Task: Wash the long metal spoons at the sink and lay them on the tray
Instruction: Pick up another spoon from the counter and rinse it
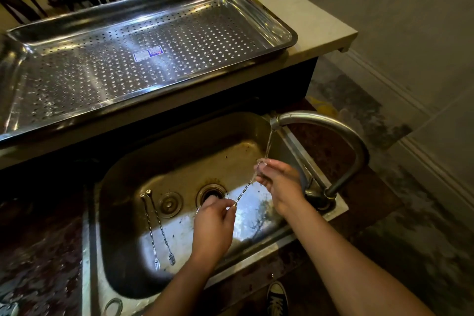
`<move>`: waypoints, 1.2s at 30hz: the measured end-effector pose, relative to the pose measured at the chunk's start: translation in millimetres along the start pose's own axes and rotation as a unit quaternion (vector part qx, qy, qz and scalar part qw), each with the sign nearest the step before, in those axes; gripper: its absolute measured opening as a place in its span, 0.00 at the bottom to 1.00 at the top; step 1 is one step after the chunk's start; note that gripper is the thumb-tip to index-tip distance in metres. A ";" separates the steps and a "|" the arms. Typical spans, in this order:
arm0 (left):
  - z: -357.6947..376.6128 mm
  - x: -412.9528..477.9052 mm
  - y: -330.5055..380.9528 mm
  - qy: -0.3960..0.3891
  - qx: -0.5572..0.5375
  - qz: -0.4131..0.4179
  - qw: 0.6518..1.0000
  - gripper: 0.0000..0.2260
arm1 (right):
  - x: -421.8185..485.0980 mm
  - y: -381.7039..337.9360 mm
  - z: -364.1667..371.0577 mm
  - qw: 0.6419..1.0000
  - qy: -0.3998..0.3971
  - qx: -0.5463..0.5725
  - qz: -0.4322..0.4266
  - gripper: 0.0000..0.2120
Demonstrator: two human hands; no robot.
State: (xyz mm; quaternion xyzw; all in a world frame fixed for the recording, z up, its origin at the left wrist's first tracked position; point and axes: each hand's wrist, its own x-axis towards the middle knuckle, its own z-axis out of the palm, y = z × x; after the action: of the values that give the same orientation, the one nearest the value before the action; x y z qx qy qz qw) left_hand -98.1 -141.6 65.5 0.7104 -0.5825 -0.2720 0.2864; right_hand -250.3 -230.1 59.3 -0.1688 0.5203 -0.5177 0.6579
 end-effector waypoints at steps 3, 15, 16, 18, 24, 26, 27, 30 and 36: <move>0.6 3.2 0.5 0.005 0.001 0.009 1.000 0.05 | 1.9 0.8 1.6 1.000 0.000 0.005 -0.007 0.08; 2.8 14.3 -9.4 -0.004 -0.067 -0.034 0.997 0.06 | 8.6 -1.6 -5.8 0.988 -0.059 0.123 0.068 0.11; 1.8 14.7 -10.4 -0.001 -0.059 -0.026 0.998 0.05 | 8.4 -3.6 -7.4 0.983 -0.064 0.152 0.080 0.13; -0.1 15.4 -10.0 0.009 -0.038 -0.009 0.999 0.05 | 7.2 -7.3 -8.8 0.977 -0.084 0.173 0.096 0.16; -1.2 15.7 -6.4 0.007 0.053 0.073 0.996 0.06 | 5.5 -10.9 -4.9 0.995 -0.087 0.020 0.045 0.13; -0.5 15.5 -6.8 0.001 0.036 0.070 0.997 0.05 | 8.2 -13.4 -5.8 0.998 -0.061 -0.003 0.035 0.10; 0.1 16.0 -6.6 -0.005 0.017 0.057 0.998 0.05 | 9.2 -15.1 -6.5 0.998 -0.060 -0.010 0.035 0.09; 2.1 19.0 -4.5 -0.030 -0.053 -0.012 0.998 0.05 | 11.4 -17.7 -11.3 0.993 -0.101 -0.002 0.059 0.10; 5.3 20.2 -3.0 -0.114 -0.240 -0.157 0.951 0.11 | 13.0 -19.9 -13.8 0.990 -0.126 -0.003 0.060 0.13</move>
State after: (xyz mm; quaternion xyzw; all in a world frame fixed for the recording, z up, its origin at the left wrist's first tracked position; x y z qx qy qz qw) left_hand -96.4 -161.4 58.7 0.6677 -0.4099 -0.5242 0.3338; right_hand -273.2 -244.9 62.3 -0.2029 0.4443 -0.4503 0.7475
